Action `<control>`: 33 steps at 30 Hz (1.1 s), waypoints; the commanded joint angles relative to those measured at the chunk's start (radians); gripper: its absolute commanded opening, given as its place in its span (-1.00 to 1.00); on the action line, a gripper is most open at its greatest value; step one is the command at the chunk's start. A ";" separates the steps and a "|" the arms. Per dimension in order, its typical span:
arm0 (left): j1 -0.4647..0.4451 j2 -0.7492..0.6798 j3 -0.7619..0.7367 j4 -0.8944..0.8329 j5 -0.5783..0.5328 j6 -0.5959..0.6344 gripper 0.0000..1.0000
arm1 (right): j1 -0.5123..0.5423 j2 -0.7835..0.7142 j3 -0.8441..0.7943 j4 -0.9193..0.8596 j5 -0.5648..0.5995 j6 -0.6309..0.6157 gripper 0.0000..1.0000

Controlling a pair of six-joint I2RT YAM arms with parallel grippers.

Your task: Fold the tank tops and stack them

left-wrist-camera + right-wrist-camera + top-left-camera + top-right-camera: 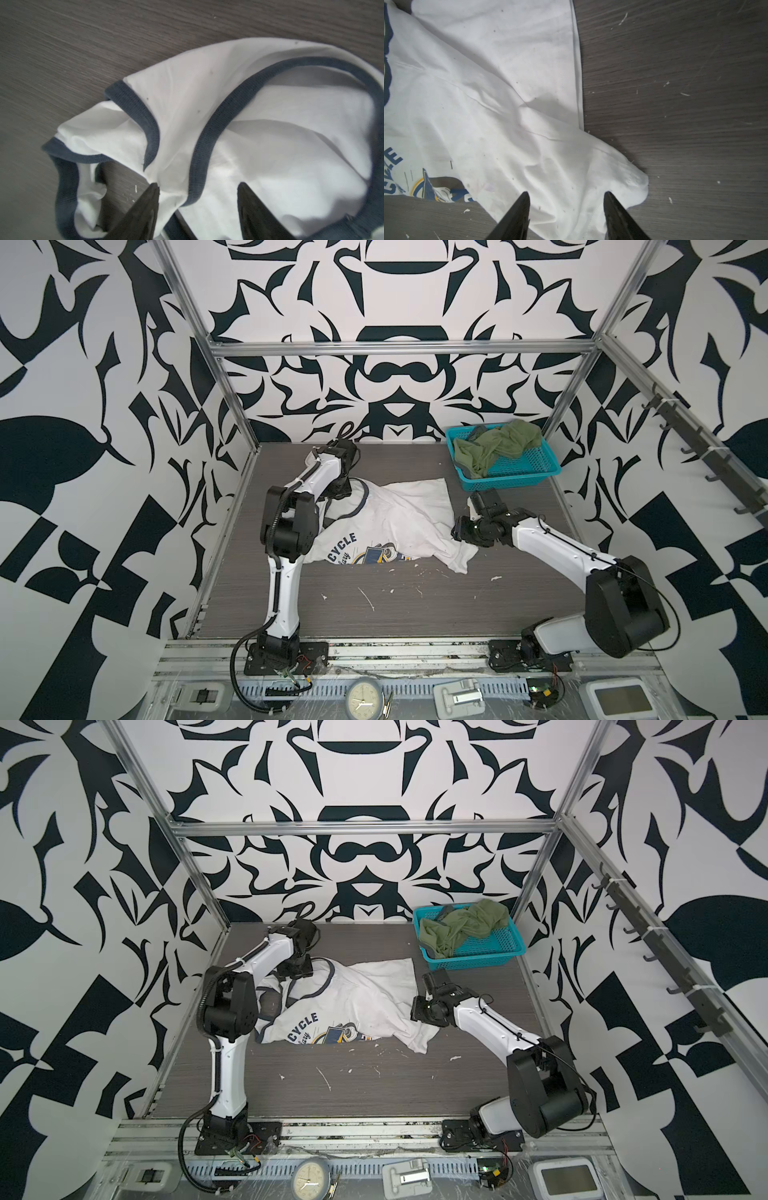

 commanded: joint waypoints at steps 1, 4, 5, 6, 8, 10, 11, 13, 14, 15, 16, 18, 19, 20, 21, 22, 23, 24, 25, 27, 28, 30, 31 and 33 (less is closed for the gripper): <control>-0.007 0.049 0.043 -0.163 -0.115 0.013 0.24 | -0.002 -0.013 -0.001 0.018 0.011 -0.010 0.18; -0.014 0.062 0.048 -0.175 -0.133 0.025 0.21 | -0.002 -0.008 -0.003 0.017 0.015 -0.013 0.18; -0.014 0.065 0.048 -0.177 -0.142 0.027 0.18 | -0.002 -0.007 -0.003 0.018 0.017 -0.013 0.18; -0.015 0.068 0.049 -0.183 -0.156 0.026 0.15 | -0.002 -0.001 -0.001 0.020 0.016 -0.013 0.18; -0.015 0.072 0.059 -0.206 -0.201 0.009 0.03 | -0.001 0.010 0.006 0.017 0.009 -0.013 0.18; -0.013 0.062 0.054 -0.209 -0.231 -0.001 -0.07 | -0.001 0.014 0.007 0.019 0.006 -0.013 0.18; -0.012 0.053 0.049 -0.206 -0.240 -0.005 -0.10 | -0.002 0.013 0.005 0.021 0.006 -0.011 0.18; -0.004 0.034 0.032 -0.193 -0.248 -0.012 -0.19 | -0.002 0.015 0.005 0.022 0.005 -0.010 0.18; 0.000 0.027 0.029 -0.191 -0.255 -0.016 -0.23 | -0.001 0.015 0.005 0.023 0.004 -0.010 0.18; 0.002 0.018 0.024 -0.189 -0.263 -0.023 -0.26 | -0.002 0.016 0.004 0.022 0.005 -0.010 0.18; 0.005 0.007 0.017 -0.185 -0.273 -0.026 -0.27 | -0.002 0.017 0.004 0.023 0.004 -0.012 0.18; 0.009 -0.012 0.006 -0.176 -0.283 -0.030 -0.28 | -0.001 0.017 0.002 0.020 0.005 -0.010 0.18; 0.013 -0.020 0.002 -0.172 -0.285 -0.031 -0.27 | -0.002 0.018 0.002 0.021 0.004 -0.010 0.18; 0.015 -0.025 0.000 -0.170 -0.284 -0.031 -0.28 | -0.001 0.018 0.002 0.019 0.002 -0.010 0.17; 0.018 -0.027 -0.001 -0.170 -0.285 -0.031 -0.28 | -0.001 0.020 0.002 0.021 0.001 -0.009 0.17; 0.023 -0.027 0.003 -0.172 -0.286 -0.030 -0.28 | -0.001 0.022 0.002 0.021 0.001 -0.010 0.17; 0.025 -0.025 0.004 -0.174 -0.286 -0.030 -0.28 | -0.001 0.022 0.002 0.023 0.000 -0.010 0.17; 0.029 -0.025 0.005 -0.176 -0.288 -0.030 -0.28 | -0.002 0.024 0.002 0.021 -0.001 -0.010 0.17; 0.030 -0.024 0.005 -0.178 -0.286 -0.030 -0.28 | -0.002 0.024 0.001 0.022 -0.001 -0.010 0.17; 0.034 -0.028 0.003 -0.175 -0.286 -0.030 -0.26 | -0.001 0.025 0.002 0.021 -0.001 -0.012 0.17; 0.035 -0.028 0.001 -0.173 -0.284 -0.028 -0.24 | -0.001 0.026 0.002 0.021 0.000 -0.012 0.16; 0.037 -0.027 0.000 -0.172 -0.282 -0.027 -0.27 | -0.002 0.029 0.000 0.020 -0.001 -0.013 0.17; 0.038 -0.025 0.000 -0.172 -0.283 -0.028 -0.31 | -0.002 0.030 0.000 0.020 -0.001 -0.013 0.17; 0.041 -0.022 0.001 -0.172 -0.283 -0.028 -0.34 | -0.002 0.031 0.001 0.020 -0.001 -0.013 0.16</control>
